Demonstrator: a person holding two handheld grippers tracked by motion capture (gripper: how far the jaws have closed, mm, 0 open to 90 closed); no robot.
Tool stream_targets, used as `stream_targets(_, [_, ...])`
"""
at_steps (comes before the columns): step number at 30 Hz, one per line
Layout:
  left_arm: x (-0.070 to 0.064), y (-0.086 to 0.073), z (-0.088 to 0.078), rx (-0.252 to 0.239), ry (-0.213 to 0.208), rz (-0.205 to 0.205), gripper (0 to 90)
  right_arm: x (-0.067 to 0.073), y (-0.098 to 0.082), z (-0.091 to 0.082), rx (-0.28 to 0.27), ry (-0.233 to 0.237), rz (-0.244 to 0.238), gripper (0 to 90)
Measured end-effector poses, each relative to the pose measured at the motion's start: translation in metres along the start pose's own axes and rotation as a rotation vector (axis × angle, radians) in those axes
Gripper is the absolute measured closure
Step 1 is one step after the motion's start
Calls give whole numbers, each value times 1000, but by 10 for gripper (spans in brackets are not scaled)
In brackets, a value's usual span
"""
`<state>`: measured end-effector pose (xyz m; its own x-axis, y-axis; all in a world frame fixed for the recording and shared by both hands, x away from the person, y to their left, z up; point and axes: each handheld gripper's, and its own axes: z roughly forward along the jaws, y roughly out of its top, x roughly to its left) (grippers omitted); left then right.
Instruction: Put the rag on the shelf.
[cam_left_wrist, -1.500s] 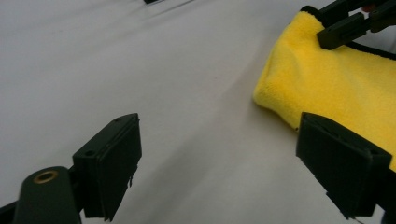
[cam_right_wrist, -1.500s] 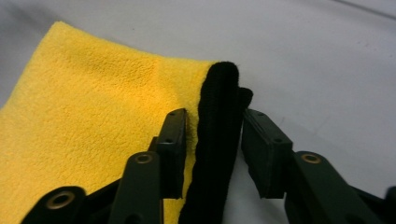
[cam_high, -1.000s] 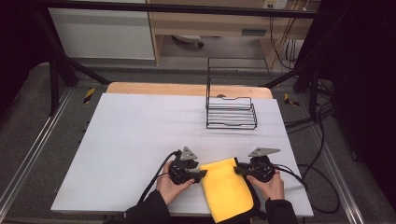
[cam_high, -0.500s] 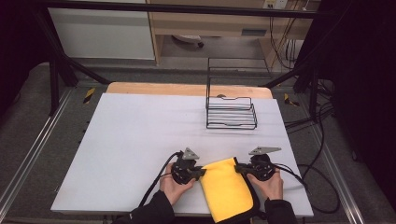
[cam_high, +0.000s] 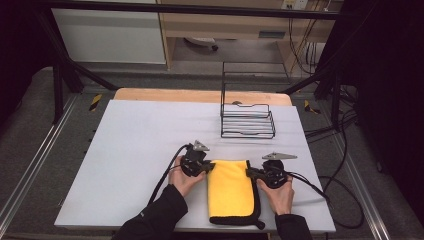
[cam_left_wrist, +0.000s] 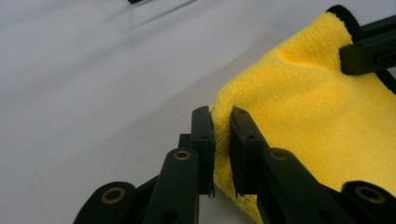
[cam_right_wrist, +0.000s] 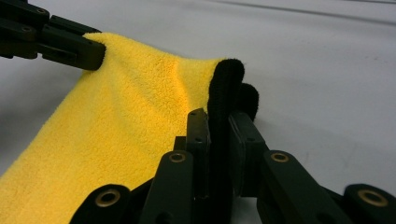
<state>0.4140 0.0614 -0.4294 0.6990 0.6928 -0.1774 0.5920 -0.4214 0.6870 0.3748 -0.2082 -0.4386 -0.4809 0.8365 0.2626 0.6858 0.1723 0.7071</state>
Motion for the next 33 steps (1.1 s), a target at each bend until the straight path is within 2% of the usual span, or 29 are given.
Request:
stream_targets(2, [3,1,9,-1,-4,-11,800,-1,-1,2,-3,-36,-1,791])
stream_targets(4, [3,-1,10,-1,0,-3,771,-2,-2,5,9,-53,-21,773])
stream_targets(5, [2,-5,8,-27,17,8,740,-2,-3,6,5,-55,-32,762])
stream_targets(6, [2,-5,8,-27,17,8,697,-1,-3,5,6,-54,-37,745])
stream_targets(8, [7,-10,1,-47,12,-18,598,-2,-3,4,-11,-52,-59,705])
stream_targets(11, [11,-12,-1,-47,23,-30,537,-4,-1,2,-38,-50,-65,633])
stream_targets(12, [16,-13,-1,-42,20,-54,522,-5,0,2,-46,-49,-68,604])
stream_targets(13, [16,-13,-1,-42,20,-54,519,-7,2,2,-51,-45,-69,594])
stream_targets(14, [18,-12,0,-52,7,-86,519,-8,4,2,-53,-39,-69,580])
stream_targets(17, [17,-11,1,-65,3,-99,543,-13,9,7,-47,-32,-70,550])
stream_targets(20, [15,-13,2,-64,-3,-112,596,-17,15,14,-17,-26,-58,549])
stream_targets(22, [14,-15,3,-75,-27,-138,642,-20,16,19,4,-22,-65,562])
stream_targets(27, [9,-18,8,-57,-35,-113,669,-24,16,22,44,8,-63,593])
stream_targets(33, [9,-18,10,-50,-29,-108,678,-28,20,27,81,47,-52,621])
